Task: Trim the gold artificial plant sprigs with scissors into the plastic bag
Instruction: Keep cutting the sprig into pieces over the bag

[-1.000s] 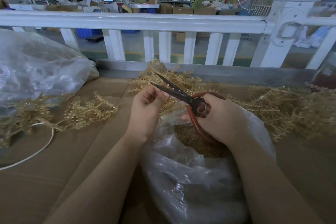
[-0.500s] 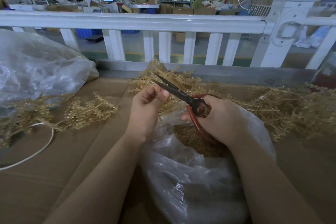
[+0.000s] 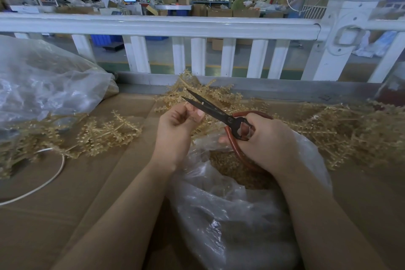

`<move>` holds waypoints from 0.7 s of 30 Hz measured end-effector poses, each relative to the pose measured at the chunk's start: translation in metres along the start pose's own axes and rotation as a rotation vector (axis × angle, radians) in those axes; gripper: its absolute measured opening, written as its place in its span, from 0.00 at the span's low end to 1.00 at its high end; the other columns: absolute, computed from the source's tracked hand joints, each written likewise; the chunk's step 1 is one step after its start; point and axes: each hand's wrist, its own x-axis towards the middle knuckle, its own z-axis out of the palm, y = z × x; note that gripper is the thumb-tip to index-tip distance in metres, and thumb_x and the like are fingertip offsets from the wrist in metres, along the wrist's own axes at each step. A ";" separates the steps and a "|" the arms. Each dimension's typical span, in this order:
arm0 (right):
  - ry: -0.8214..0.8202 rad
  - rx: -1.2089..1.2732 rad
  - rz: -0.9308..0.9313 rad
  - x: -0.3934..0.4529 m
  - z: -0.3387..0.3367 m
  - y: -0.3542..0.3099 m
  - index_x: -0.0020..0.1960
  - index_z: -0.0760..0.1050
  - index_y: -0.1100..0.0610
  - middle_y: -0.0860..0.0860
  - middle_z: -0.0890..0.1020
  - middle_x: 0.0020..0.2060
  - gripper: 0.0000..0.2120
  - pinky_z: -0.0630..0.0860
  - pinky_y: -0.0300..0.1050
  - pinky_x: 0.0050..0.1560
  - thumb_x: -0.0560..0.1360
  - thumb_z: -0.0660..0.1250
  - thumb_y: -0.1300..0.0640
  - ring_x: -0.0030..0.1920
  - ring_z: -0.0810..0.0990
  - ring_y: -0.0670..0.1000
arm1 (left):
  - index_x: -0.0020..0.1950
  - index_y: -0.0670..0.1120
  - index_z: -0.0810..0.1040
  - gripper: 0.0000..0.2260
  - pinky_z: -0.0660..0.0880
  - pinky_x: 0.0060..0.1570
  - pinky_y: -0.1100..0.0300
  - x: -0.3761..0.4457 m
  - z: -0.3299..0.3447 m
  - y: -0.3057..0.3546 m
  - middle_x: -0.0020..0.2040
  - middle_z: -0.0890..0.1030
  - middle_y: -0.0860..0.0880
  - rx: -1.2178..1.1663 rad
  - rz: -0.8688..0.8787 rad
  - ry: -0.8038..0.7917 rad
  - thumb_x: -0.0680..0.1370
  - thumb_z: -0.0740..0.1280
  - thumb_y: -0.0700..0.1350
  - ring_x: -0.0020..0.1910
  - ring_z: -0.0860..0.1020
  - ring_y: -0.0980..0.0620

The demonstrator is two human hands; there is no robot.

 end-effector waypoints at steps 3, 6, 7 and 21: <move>-0.005 -0.001 0.003 0.000 0.000 0.000 0.43 0.68 0.33 0.37 0.77 0.30 0.18 0.66 0.29 0.31 0.67 0.63 0.21 0.32 0.73 0.36 | 0.38 0.49 0.78 0.11 0.74 0.47 0.64 -0.001 0.000 0.001 0.39 0.79 0.51 -0.005 -0.003 -0.005 0.79 0.67 0.37 0.42 0.76 0.55; -0.001 -0.005 0.014 0.000 0.001 0.000 0.38 0.65 0.32 0.36 0.75 0.29 0.16 0.63 0.28 0.29 0.69 0.65 0.23 0.30 0.72 0.35 | 0.36 0.52 0.80 0.15 0.75 0.47 0.66 -0.002 0.001 0.003 0.39 0.81 0.54 -0.022 -0.002 -0.018 0.79 0.67 0.37 0.42 0.77 0.57; 0.004 0.000 0.014 0.000 0.002 0.000 0.37 0.64 0.31 0.35 0.74 0.28 0.16 0.62 0.28 0.28 0.68 0.65 0.23 0.29 0.72 0.35 | 0.37 0.52 0.81 0.14 0.75 0.48 0.66 -0.001 0.001 0.003 0.40 0.82 0.55 -0.031 -0.003 -0.021 0.79 0.67 0.37 0.42 0.78 0.58; -0.052 0.426 0.199 0.004 0.006 -0.005 0.38 0.80 0.41 0.36 0.83 0.34 0.19 0.80 0.44 0.35 0.63 0.66 0.27 0.35 0.82 0.41 | 0.39 0.44 0.83 0.03 0.78 0.51 0.47 -0.004 0.008 -0.004 0.40 0.82 0.43 -0.291 -0.293 -0.186 0.71 0.74 0.42 0.41 0.80 0.46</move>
